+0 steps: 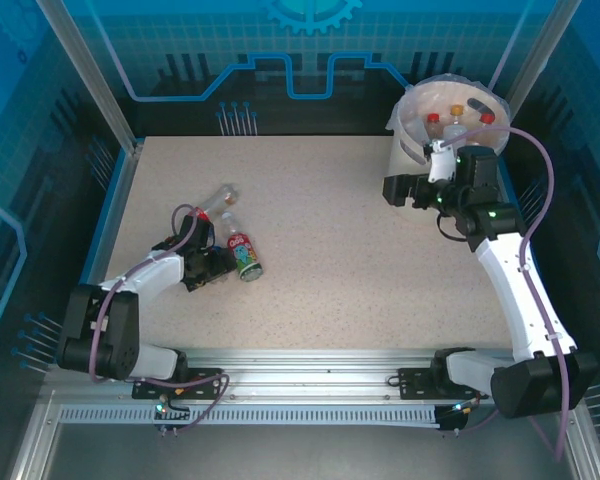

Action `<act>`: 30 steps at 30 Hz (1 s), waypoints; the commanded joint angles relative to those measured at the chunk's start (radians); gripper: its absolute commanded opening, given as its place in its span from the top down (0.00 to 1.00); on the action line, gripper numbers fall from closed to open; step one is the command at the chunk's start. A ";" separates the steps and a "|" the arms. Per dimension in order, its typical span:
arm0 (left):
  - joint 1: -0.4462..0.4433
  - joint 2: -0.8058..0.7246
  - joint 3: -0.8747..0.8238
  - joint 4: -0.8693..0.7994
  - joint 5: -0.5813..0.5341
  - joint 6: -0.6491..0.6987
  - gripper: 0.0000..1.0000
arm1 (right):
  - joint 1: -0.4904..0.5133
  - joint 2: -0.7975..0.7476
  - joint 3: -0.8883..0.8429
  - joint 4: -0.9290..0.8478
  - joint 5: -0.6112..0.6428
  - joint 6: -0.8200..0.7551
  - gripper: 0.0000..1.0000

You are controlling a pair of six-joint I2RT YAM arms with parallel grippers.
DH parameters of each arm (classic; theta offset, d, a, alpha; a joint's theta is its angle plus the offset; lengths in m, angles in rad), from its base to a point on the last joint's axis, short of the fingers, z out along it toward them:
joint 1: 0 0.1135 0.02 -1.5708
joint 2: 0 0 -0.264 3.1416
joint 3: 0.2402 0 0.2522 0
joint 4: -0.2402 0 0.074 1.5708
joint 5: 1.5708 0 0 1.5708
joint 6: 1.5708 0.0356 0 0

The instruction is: Put the plastic bottles in the bin

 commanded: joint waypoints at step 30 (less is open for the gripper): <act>-0.227 -0.403 0.091 0.003 0.141 0.042 0.42 | 0.243 -0.039 -0.064 0.217 -0.183 0.209 0.00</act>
